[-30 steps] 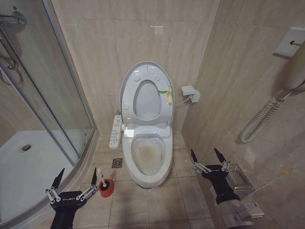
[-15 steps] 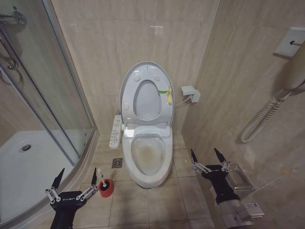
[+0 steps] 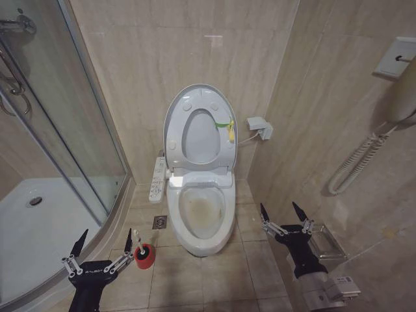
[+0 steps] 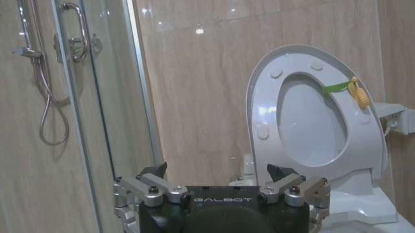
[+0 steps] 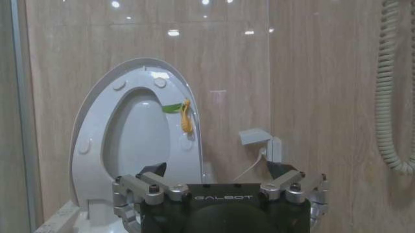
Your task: Open the toilet lid, clean the toilet bowl with a toilet brush, close the toilet lid, and flush.
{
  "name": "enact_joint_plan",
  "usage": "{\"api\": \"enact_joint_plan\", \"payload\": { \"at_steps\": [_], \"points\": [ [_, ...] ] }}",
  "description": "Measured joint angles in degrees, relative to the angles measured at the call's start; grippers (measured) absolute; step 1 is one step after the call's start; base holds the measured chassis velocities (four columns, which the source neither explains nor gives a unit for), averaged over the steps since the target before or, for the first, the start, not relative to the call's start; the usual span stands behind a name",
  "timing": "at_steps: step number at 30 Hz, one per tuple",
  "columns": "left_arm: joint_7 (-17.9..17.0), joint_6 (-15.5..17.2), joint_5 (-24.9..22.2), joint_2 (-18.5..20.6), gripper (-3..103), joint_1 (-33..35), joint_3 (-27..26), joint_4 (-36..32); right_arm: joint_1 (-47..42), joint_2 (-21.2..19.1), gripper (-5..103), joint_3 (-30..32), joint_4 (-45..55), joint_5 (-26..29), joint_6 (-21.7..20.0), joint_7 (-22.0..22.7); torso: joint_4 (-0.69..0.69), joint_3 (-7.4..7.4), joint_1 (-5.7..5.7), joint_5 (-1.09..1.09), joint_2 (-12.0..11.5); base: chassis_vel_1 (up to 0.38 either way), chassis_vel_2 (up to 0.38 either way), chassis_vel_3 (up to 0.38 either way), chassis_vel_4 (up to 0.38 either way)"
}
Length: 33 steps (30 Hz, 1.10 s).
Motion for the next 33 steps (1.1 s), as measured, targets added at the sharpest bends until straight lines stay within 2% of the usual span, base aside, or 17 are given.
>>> {"api": "enact_joint_plan", "payload": {
  "at_steps": [33],
  "points": [
    [0.00, 0.00, 0.00, 0.00, 100, 0.00, 0.00, 0.00, 0.00, -0.01, 100, 0.00, 0.00, 0.00, 0.00, 0.00, 0.00, 0.00, 0.00, 0.00, 0.00, 0.000, 0.000, 0.000, 0.000]
  ]
}}
